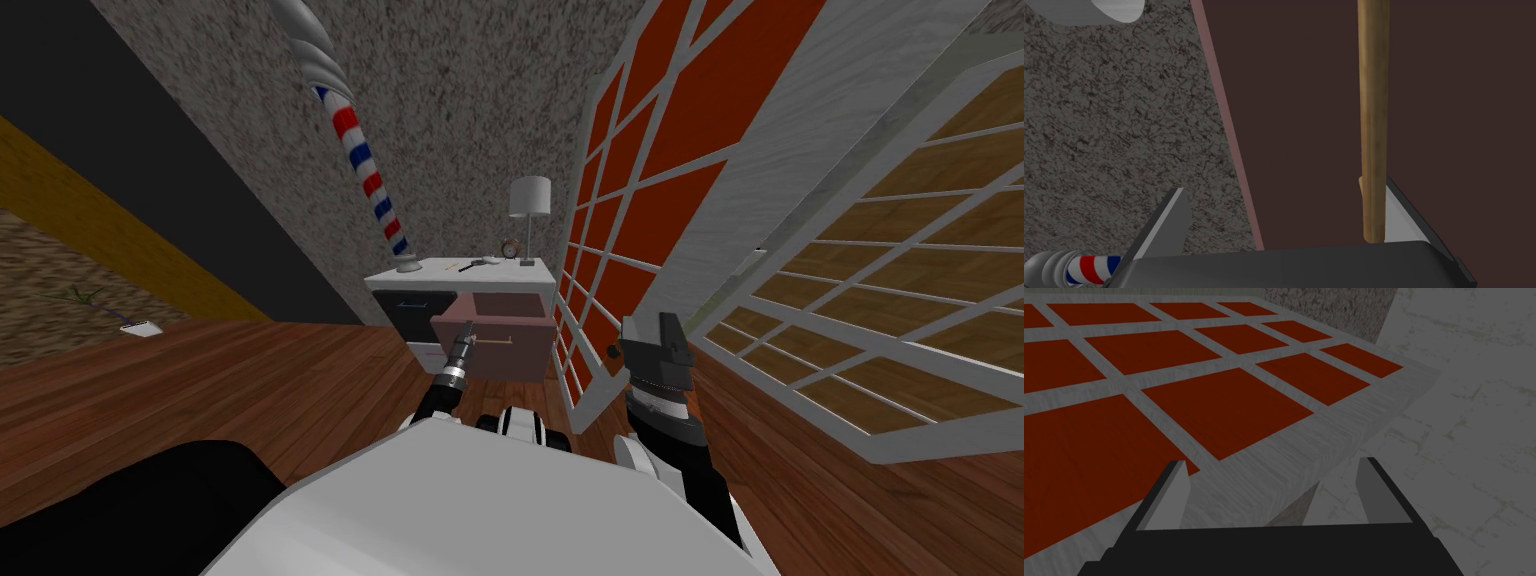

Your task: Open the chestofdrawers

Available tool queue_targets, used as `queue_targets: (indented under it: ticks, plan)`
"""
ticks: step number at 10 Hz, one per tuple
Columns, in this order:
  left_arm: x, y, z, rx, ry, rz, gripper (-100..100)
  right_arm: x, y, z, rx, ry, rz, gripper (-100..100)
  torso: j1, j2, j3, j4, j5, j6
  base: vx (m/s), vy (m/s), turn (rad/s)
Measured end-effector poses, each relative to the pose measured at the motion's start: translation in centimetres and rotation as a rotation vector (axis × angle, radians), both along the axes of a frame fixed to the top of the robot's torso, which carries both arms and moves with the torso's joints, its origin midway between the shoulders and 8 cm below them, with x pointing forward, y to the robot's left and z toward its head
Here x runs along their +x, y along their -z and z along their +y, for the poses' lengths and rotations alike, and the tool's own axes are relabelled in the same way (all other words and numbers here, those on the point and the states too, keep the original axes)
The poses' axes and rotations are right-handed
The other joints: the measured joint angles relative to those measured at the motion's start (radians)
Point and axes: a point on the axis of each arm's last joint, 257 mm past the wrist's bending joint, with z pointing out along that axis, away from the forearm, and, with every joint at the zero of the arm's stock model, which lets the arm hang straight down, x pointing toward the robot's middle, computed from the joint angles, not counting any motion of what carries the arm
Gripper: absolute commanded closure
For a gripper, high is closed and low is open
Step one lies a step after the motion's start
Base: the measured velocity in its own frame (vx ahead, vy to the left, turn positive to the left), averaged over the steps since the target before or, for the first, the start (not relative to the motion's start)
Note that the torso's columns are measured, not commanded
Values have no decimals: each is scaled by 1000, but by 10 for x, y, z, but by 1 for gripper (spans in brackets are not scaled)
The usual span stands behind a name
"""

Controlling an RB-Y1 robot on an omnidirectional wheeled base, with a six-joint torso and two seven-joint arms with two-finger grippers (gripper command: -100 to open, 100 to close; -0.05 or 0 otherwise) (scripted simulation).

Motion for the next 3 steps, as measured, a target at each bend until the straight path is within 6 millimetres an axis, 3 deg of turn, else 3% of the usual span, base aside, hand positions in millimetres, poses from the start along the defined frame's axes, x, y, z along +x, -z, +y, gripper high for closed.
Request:
queue_targets:
  ticks: [3]
  plan:
    - [0,2,0,0,0,4,0,0,0,0,0,0,0,0,1,-2,-1,-1,0,0,0,0,0]
